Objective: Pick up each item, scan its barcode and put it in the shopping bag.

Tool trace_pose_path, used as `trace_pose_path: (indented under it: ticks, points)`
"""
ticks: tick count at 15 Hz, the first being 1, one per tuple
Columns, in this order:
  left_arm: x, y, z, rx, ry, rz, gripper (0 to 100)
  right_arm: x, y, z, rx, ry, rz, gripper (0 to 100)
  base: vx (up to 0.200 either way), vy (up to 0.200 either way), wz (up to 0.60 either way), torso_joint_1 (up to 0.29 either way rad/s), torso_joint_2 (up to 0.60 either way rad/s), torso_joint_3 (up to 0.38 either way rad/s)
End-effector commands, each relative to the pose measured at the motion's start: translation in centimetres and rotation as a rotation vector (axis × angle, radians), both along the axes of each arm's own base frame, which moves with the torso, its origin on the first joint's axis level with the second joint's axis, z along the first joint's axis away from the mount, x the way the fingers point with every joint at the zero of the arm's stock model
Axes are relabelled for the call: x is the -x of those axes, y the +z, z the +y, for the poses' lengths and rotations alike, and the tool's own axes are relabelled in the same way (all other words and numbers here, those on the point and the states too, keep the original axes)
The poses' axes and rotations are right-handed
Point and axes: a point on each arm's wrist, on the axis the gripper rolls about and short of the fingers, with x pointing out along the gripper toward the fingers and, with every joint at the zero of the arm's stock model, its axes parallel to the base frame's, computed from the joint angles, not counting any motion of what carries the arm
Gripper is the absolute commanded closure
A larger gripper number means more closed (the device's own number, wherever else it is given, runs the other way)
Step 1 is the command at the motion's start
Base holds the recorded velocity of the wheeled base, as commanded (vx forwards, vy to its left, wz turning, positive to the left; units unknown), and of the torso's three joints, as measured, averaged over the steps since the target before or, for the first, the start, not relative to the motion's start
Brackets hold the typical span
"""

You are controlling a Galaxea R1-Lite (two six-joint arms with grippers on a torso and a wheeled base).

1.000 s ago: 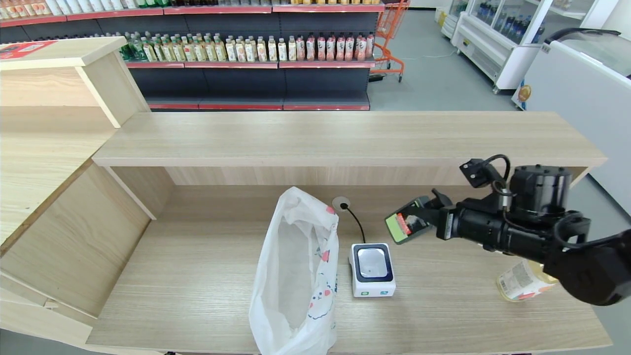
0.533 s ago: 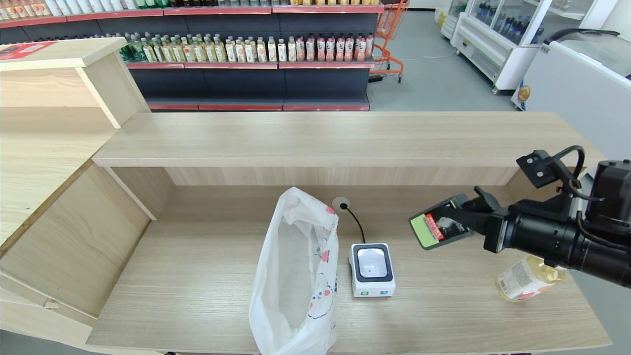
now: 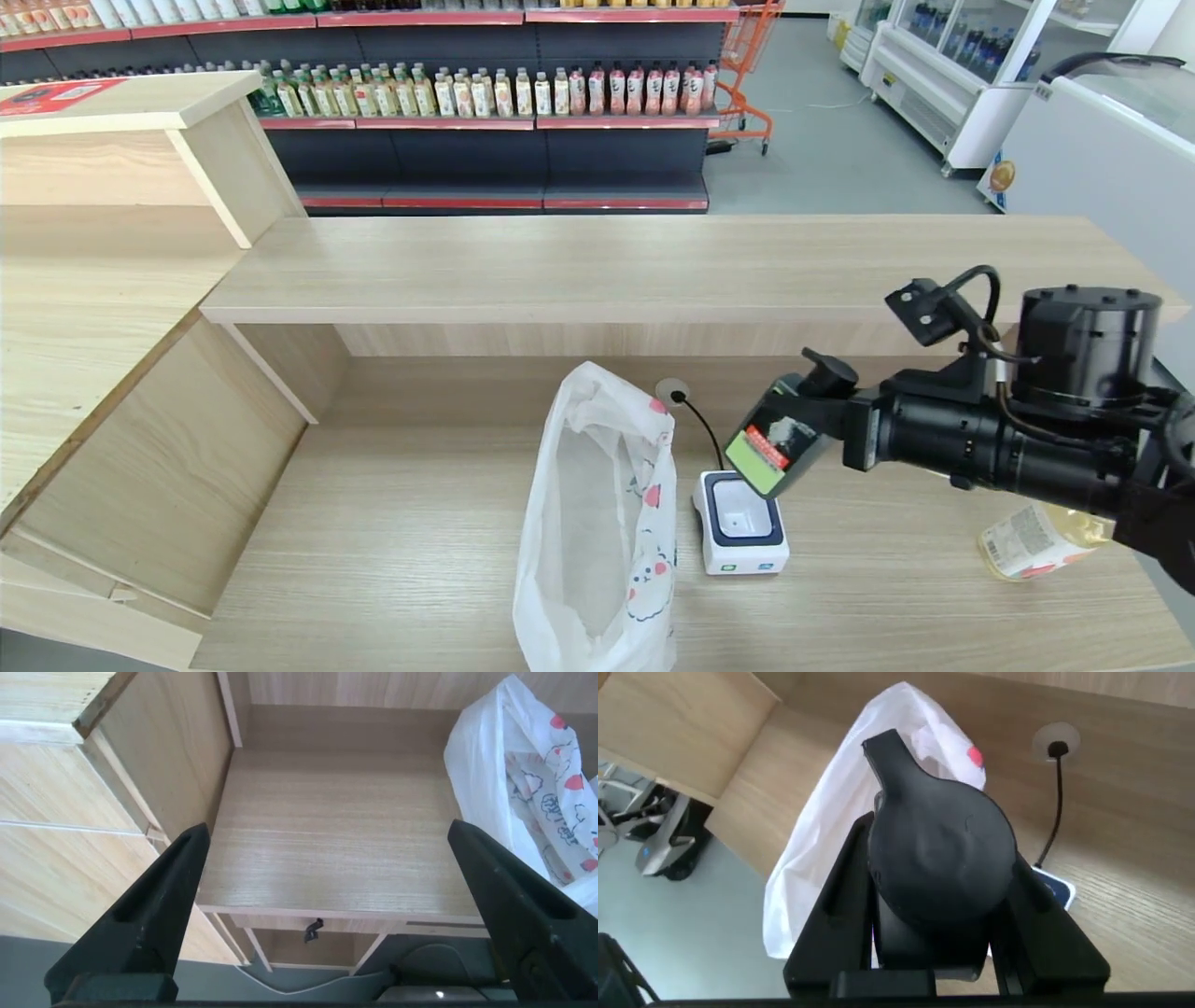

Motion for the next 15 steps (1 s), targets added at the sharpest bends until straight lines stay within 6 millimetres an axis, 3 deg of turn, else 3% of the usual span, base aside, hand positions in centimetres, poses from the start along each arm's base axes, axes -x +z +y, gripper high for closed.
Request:
trace_pose_path:
  ticks: [1, 3, 6, 10, 15]
  points:
    - [0.0, 0.0, 0.0, 0.0, 0.0, 0.0, 0, -2.1, -2.1, 2.2, 0.031, 0.028, 0.055, 100, 0.0, 0.0, 0.0, 0.0, 0.0, 0.0]
    - [0.0, 0.0, 0.0, 0.0, 0.0, 0.0, 0, -4.3, -3.9, 4.1, 0.054, 0.033, 0.088, 100, 0.0, 0.0, 0.0, 0.0, 0.0, 0.0]
    - [0.0, 0.0, 0.0, 0.0, 0.0, 0.0, 0, -5.5, -7.0, 6.6, 0.092, 0.08, 0.145, 100, 0.0, 0.0, 0.0, 0.0, 0.0, 0.0]
    - [0.0, 0.0, 0.0, 0.0, 0.0, 0.0, 0, -8.2, -12.4, 8.8, 0.182, 0.136, 0.023, 100, 0.0, 0.0, 0.0, 0.0, 0.0, 0.0]
    - [0.0, 0.0, 0.0, 0.0, 0.0, 0.0, 0, -11.2, -14.4, 11.7, 0.269, 0.201, -0.133, 100, 0.0, 0.0, 0.0, 0.0, 0.0, 0.0]
